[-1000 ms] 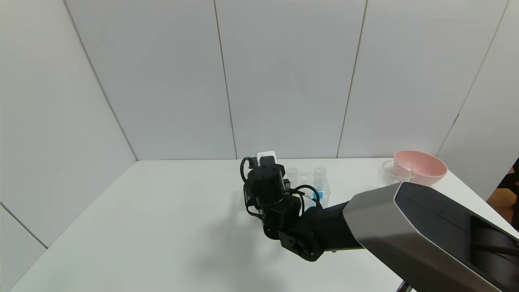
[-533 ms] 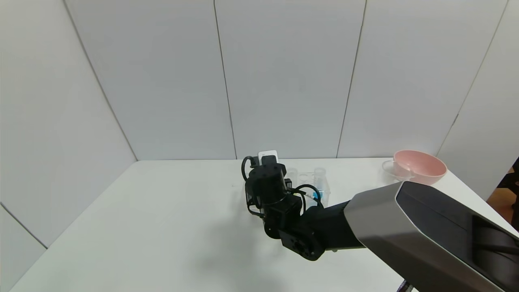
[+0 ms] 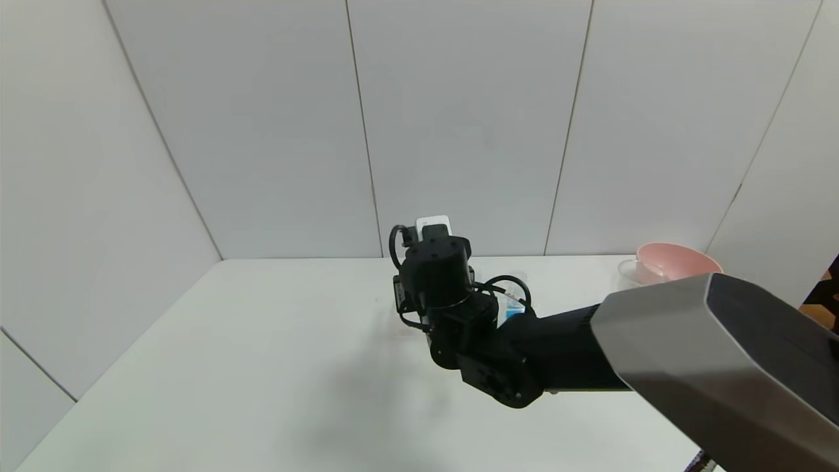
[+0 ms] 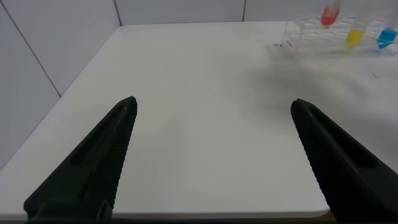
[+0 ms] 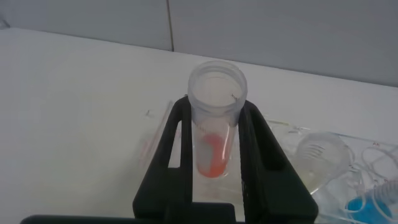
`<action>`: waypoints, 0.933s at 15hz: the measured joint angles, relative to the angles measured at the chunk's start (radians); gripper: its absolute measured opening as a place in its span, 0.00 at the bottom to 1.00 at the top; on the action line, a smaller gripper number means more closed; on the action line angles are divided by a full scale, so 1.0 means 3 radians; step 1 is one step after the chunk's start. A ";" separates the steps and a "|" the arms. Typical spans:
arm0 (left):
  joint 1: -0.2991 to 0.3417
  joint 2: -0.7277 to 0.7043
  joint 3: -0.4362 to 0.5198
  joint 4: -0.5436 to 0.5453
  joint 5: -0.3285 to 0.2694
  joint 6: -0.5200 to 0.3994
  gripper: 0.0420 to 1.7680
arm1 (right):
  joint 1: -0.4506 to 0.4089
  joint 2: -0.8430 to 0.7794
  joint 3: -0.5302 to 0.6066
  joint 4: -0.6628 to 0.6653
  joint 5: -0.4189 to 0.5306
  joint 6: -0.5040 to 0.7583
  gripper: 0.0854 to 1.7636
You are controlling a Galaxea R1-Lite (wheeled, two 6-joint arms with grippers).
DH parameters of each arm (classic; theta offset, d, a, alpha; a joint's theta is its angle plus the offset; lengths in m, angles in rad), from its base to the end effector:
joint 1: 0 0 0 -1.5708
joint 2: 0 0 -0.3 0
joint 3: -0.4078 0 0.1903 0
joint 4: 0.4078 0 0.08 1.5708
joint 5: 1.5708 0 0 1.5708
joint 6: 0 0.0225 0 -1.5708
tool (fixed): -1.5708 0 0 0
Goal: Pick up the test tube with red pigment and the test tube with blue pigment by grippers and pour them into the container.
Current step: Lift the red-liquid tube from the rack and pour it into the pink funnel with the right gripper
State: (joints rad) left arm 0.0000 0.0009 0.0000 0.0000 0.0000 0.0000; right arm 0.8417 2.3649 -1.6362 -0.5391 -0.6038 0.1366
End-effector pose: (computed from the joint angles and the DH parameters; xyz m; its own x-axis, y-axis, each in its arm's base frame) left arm -0.0227 0.0000 0.0755 1.0000 0.0000 -0.0009 0.0000 1.0000 0.0000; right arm 0.3368 0.3579 0.1317 0.9620 0.2247 -0.1551 -0.2231 0.9744 0.0277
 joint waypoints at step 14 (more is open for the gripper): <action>0.0000 0.0000 0.0000 0.0000 0.0000 0.0000 1.00 | 0.0042 -0.0433 0.0363 -0.0016 0.0050 -0.0087 0.25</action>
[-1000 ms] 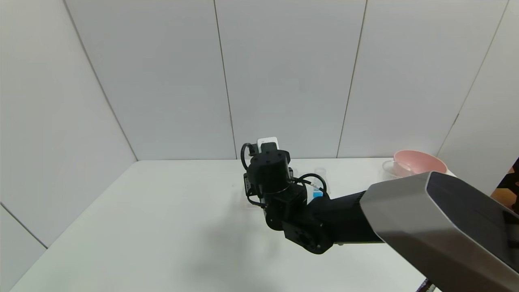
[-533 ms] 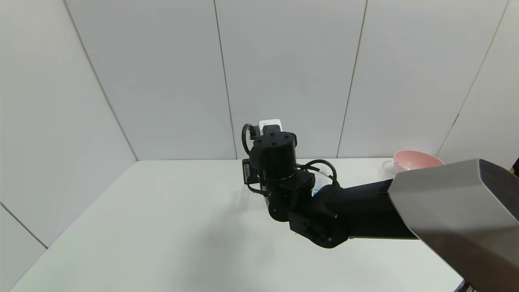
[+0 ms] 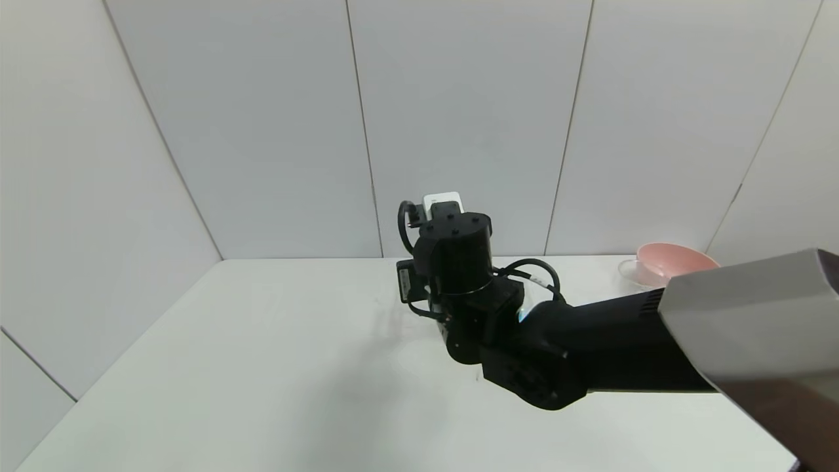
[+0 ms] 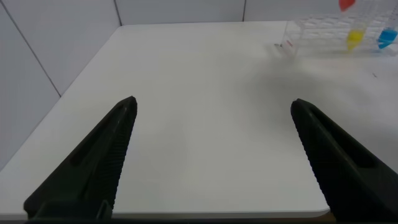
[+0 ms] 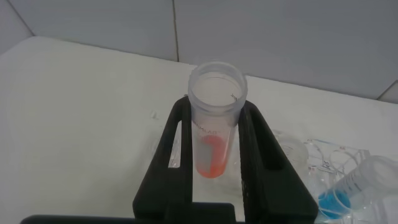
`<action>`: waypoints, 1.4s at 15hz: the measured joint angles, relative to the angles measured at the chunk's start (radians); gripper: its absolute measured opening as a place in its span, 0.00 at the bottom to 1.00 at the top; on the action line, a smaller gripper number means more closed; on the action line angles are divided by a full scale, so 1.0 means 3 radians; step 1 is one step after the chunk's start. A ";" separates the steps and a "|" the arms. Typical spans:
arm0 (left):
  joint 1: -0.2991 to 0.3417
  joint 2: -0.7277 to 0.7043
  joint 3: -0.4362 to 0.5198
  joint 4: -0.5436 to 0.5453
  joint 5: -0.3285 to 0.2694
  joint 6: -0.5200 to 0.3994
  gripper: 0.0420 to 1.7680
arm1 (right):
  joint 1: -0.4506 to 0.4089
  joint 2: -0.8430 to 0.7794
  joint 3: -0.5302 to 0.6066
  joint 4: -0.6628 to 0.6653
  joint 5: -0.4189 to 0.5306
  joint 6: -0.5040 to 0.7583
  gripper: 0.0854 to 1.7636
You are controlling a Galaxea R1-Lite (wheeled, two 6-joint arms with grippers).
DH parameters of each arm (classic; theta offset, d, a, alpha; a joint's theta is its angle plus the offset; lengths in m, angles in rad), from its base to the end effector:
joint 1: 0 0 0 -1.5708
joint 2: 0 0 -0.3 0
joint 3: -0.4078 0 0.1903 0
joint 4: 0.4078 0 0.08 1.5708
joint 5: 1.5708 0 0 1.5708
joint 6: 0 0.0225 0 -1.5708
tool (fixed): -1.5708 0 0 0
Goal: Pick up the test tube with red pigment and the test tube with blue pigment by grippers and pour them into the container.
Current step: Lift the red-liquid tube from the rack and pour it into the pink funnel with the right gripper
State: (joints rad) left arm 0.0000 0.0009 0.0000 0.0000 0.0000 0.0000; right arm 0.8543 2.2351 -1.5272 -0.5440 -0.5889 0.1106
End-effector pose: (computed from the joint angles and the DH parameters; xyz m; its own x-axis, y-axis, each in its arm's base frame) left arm -0.0227 0.0000 0.0755 1.0000 0.0000 -0.0009 0.0000 1.0000 0.0000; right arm 0.3142 0.3418 0.1638 0.9577 0.2539 -0.1357 -0.2537 0.9671 0.0188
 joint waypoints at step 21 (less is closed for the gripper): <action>0.0000 0.0000 0.0000 0.0001 0.0000 0.0000 1.00 | -0.2416 -0.1923 0.1873 0.0450 0.2904 -0.1512 0.25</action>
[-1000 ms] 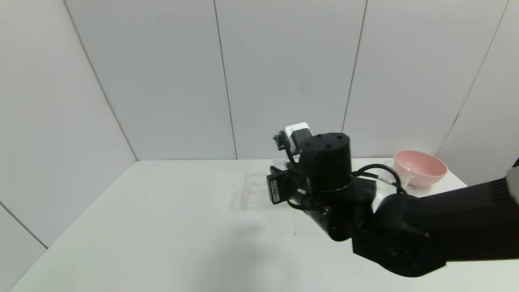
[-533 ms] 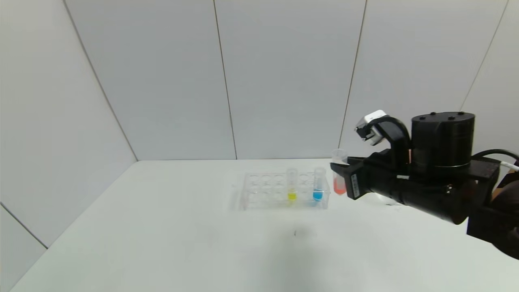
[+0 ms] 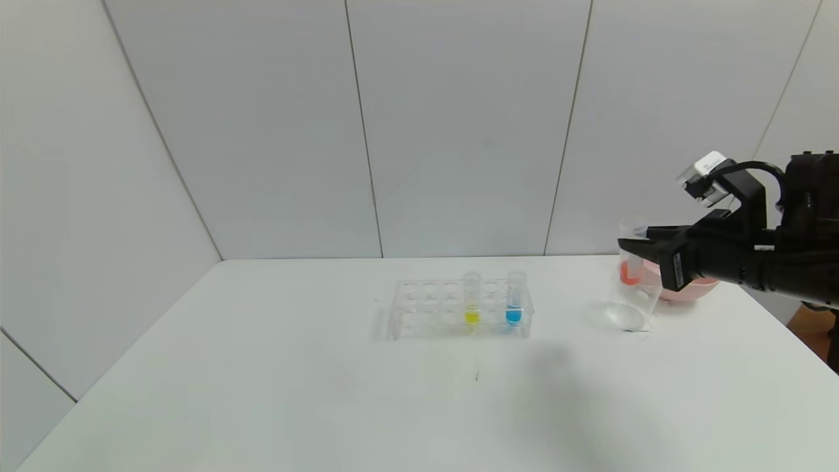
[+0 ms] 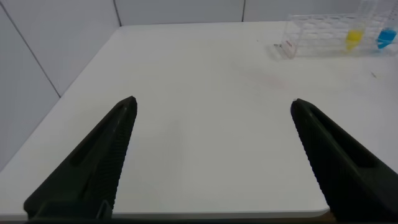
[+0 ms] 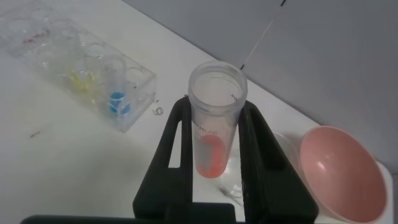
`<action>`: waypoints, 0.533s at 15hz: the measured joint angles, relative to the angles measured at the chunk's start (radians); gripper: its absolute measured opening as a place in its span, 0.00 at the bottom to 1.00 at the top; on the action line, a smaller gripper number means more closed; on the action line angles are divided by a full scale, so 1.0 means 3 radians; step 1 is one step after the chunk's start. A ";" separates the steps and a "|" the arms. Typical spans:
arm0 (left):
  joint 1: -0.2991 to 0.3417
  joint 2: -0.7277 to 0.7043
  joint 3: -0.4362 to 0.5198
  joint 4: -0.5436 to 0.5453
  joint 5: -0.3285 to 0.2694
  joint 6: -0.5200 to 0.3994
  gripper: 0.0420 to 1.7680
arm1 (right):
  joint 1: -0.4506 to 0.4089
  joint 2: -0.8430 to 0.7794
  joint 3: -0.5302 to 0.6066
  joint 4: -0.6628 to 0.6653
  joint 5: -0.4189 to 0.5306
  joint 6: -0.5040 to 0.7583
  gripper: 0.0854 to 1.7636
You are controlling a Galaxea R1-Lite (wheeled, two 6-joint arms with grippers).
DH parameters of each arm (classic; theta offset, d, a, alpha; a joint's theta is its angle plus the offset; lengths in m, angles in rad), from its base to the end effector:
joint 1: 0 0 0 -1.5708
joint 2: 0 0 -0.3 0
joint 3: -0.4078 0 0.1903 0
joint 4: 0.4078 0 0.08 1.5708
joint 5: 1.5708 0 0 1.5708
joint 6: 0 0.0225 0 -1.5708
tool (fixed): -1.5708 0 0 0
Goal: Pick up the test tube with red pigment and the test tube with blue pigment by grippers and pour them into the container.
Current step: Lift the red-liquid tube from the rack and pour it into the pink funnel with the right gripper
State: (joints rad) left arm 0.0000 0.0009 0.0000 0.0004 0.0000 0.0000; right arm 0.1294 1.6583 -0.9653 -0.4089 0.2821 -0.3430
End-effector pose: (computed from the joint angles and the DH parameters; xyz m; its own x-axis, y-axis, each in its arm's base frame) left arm -0.0227 0.0000 0.0755 1.0000 0.0000 -0.0013 0.0000 1.0000 0.0000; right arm 0.3030 0.0457 0.2168 0.8783 0.3950 -0.2692 -0.4597 0.8523 -0.2494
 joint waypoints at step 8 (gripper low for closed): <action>0.0000 0.0000 0.0000 -0.0001 0.0000 0.0000 1.00 | -0.0662 0.0582 -0.1111 0.0667 0.0075 -0.0991 0.25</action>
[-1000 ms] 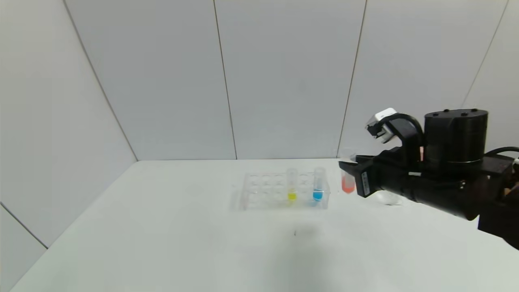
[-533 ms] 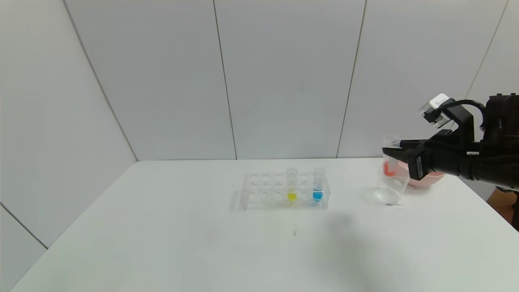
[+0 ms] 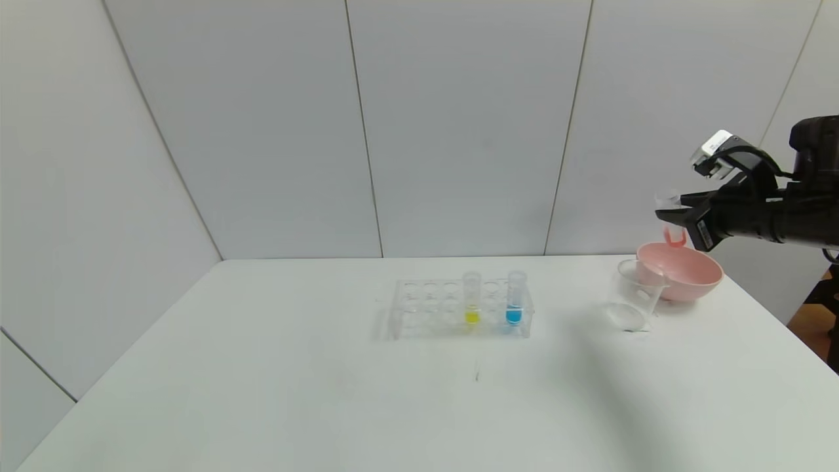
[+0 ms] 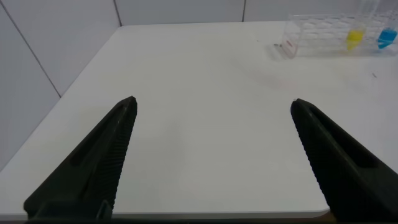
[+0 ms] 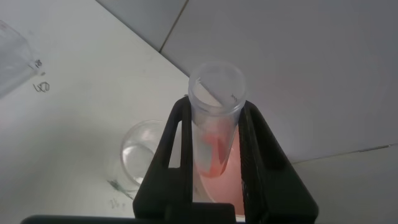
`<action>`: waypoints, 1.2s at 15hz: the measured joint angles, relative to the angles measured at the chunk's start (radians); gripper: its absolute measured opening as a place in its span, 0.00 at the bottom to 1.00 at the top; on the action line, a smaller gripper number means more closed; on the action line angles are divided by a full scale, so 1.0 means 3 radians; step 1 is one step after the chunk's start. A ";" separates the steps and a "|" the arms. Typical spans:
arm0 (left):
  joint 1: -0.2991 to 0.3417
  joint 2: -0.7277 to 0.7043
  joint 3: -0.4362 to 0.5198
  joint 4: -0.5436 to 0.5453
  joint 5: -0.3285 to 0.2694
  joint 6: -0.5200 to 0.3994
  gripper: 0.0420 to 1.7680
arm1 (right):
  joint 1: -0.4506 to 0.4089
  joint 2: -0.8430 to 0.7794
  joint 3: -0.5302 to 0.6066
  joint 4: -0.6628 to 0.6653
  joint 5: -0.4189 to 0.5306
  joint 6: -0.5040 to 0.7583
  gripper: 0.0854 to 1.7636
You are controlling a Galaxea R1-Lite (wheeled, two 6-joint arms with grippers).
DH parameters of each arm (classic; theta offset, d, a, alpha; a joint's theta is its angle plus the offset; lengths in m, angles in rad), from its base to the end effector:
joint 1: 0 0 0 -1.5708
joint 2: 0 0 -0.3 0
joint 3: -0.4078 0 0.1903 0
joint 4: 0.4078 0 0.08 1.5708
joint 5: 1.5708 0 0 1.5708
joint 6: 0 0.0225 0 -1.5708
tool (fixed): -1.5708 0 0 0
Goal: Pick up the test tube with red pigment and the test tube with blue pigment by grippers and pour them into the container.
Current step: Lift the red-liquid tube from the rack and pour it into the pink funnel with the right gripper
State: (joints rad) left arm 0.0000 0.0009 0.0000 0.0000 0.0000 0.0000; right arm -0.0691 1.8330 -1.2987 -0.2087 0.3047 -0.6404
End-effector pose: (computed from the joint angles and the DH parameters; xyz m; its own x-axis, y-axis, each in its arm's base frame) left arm -0.0227 0.0000 0.0755 1.0000 0.0000 -0.0009 0.0000 1.0000 0.0000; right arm 0.3623 -0.0183 0.2333 0.9224 0.2369 -0.3051 -0.3652 0.7920 -0.4892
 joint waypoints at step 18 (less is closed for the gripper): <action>0.0000 0.0000 0.0000 0.0000 0.0000 0.0000 1.00 | -0.0199 0.0401 -0.0890 0.1769 -0.0229 -0.1952 0.25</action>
State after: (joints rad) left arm 0.0000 0.0009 0.0000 0.0000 0.0000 0.0000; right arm -0.1289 1.9532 -1.5657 0.3219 0.2360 -1.2262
